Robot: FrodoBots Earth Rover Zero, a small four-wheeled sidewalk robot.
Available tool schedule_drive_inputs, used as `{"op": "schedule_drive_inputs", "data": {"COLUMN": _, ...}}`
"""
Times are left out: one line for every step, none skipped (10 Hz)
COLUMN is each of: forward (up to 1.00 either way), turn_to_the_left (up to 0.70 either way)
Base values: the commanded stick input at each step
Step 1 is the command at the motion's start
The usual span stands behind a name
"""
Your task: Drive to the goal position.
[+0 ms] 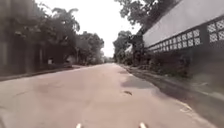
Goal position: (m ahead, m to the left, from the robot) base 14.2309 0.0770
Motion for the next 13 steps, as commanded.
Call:
{"op": "schedule_drive_inputs", "data": {"forward": 0.85, "turn_to_the_left": -0.31}}
{"op": "schedule_drive_inputs", "data": {"forward": 0.85, "turn_to_the_left": -0.17}}
{"op": "schedule_drive_inputs", "data": {"forward": 0.85, "turn_to_the_left": -0.03}}
{"op": "schedule_drive_inputs", "data": {"forward": 0.85, "turn_to_the_left": 0.00}}
{"op": "schedule_drive_inputs", "data": {"forward": 0.85, "turn_to_the_left": 0.00}}
{"op": "schedule_drive_inputs", "data": {"forward": 0.85, "turn_to_the_left": 0.00}}
{"op": "schedule_drive_inputs", "data": {"forward": 0.85, "turn_to_the_left": 0.00}}
{"op": "schedule_drive_inputs", "data": {"forward": 0.85, "turn_to_the_left": 0.00}}
{"op": "schedule_drive_inputs", "data": {"forward": 0.85, "turn_to_the_left": 0.00}}
{"op": "schedule_drive_inputs", "data": {"forward": 0.85, "turn_to_the_left": 0.00}}
{"op": "schedule_drive_inputs", "data": {"forward": 0.85, "turn_to_the_left": 0.00}}
{"op": "schedule_drive_inputs", "data": {"forward": 0.85, "turn_to_the_left": 0.00}}
{"op": "schedule_drive_inputs", "data": {"forward": 0.85, "turn_to_the_left": 0.00}}
